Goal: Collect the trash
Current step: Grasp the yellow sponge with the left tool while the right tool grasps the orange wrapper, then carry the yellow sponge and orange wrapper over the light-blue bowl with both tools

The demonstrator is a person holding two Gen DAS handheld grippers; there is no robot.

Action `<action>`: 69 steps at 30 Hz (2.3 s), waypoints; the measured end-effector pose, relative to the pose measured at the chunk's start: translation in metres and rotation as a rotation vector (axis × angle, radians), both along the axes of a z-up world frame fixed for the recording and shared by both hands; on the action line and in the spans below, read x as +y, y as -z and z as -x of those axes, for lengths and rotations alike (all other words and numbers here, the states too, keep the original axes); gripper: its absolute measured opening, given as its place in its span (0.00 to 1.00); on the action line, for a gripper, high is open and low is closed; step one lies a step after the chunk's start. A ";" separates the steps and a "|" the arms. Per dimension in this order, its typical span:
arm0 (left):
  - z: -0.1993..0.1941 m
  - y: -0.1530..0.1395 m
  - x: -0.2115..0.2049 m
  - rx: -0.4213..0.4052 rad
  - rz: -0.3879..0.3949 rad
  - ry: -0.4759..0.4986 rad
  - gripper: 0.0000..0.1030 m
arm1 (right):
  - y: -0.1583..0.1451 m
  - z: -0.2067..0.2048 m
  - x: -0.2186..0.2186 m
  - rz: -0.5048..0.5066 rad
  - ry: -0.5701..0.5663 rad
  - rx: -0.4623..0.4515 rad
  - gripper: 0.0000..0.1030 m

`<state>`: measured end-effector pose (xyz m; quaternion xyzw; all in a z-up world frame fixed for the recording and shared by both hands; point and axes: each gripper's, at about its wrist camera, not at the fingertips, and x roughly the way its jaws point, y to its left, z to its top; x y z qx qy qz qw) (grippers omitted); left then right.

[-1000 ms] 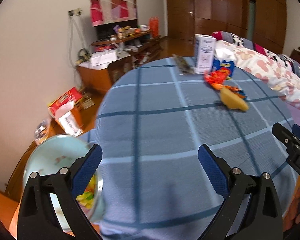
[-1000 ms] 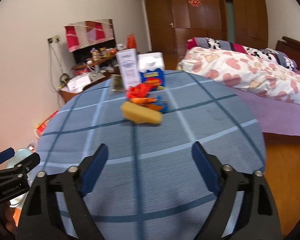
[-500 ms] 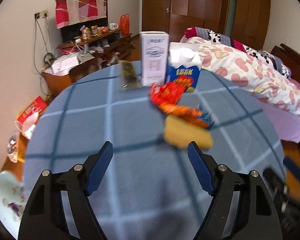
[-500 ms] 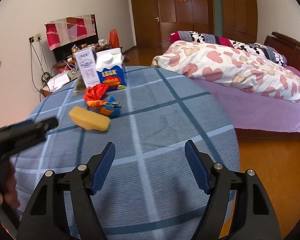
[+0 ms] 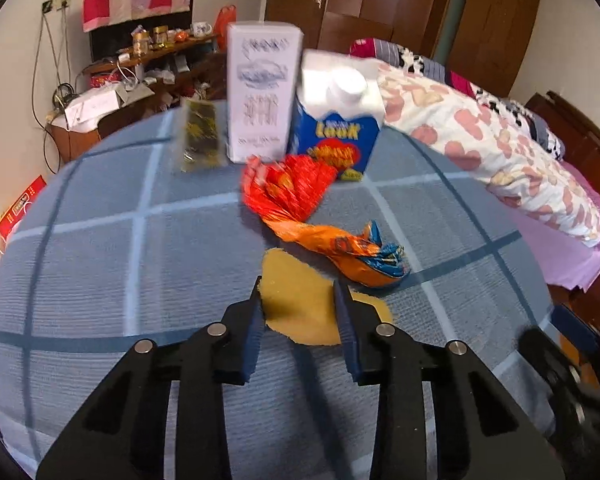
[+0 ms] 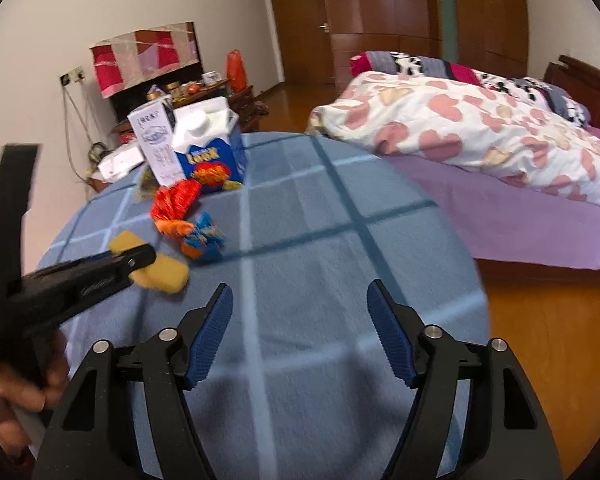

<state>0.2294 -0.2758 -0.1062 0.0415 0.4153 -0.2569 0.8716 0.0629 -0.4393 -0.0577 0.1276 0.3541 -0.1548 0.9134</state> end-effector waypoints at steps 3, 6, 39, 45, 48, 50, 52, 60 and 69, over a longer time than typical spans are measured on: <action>0.005 -0.016 0.026 -0.024 0.020 -0.039 0.32 | 0.001 -0.028 0.000 -0.027 -0.044 -0.005 0.67; 0.010 -0.031 0.055 -0.054 0.012 -0.088 0.32 | 0.009 -0.066 0.003 -0.096 -0.112 0.009 0.67; 0.117 -0.067 0.207 -0.147 -0.056 -0.249 0.33 | -0.022 0.034 0.150 -0.111 -0.165 -0.046 0.21; 0.133 -0.068 0.232 -0.160 -0.080 -0.281 0.33 | -0.024 0.051 0.187 -0.096 -0.222 -0.050 0.21; 0.139 -0.066 0.242 -0.160 -0.097 -0.296 0.33 | -0.026 0.058 0.202 -0.093 -0.246 -0.053 0.21; 0.142 -0.066 0.249 -0.159 -0.100 -0.304 0.33 | -0.028 0.061 0.212 -0.094 -0.263 -0.055 0.21; 0.145 -0.065 0.256 -0.160 -0.103 -0.314 0.33 | -0.029 0.063 0.222 -0.093 -0.284 -0.054 0.21; 0.153 -0.066 0.285 -0.169 -0.119 -0.353 0.33 | -0.030 0.067 0.254 -0.080 -0.355 -0.051 0.21; 0.158 -0.060 0.307 -0.159 -0.134 -0.387 0.33 | -0.030 0.067 0.284 -0.069 -0.419 -0.052 0.21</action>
